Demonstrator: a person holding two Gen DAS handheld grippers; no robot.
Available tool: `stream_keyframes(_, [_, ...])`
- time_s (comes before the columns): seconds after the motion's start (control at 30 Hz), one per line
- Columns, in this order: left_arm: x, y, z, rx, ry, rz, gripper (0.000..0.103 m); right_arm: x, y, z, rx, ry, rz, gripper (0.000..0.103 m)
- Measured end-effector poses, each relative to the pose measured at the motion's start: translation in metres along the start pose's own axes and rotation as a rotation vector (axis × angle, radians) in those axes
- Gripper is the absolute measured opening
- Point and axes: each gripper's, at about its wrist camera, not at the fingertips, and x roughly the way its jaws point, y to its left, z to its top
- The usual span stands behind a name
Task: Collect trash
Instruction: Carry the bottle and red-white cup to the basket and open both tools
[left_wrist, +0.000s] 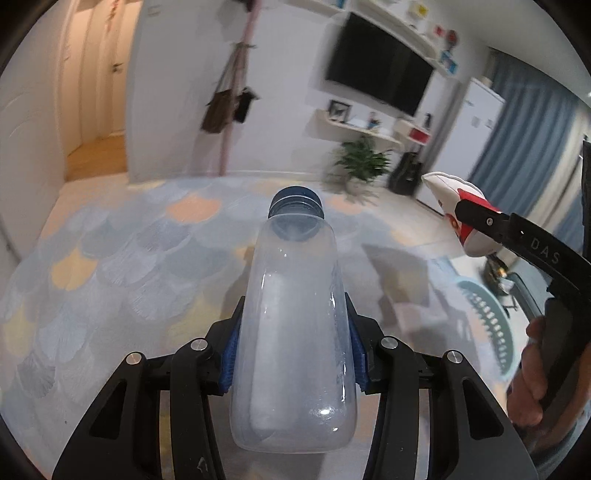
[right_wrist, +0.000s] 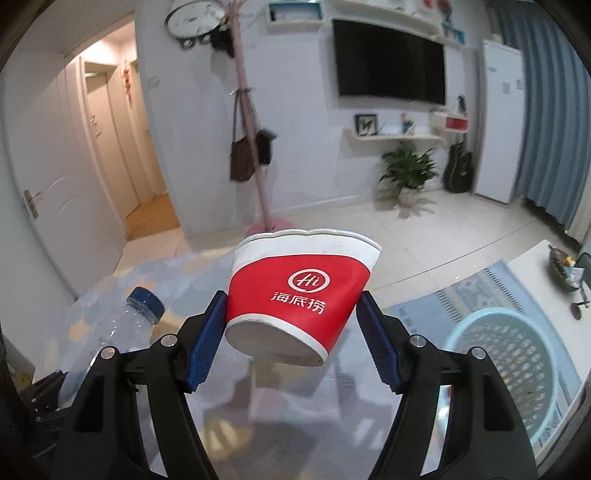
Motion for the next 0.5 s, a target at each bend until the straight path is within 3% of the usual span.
stream_keyframes(0.23, [-0.011, -0.070, 0.018, 0.095, -0.033, -0.096, 0.045, -0.039, -0.073, 0.005, 0.105, -0.052, -0.079, 0.067])
stream_keyframes(0.5, [0.021, -0.159, 0.025, 0.193, 0.007, -0.194, 0.045, -0.047, -0.154, -0.009, 0.229, -0.018, -0.150, 0.067])
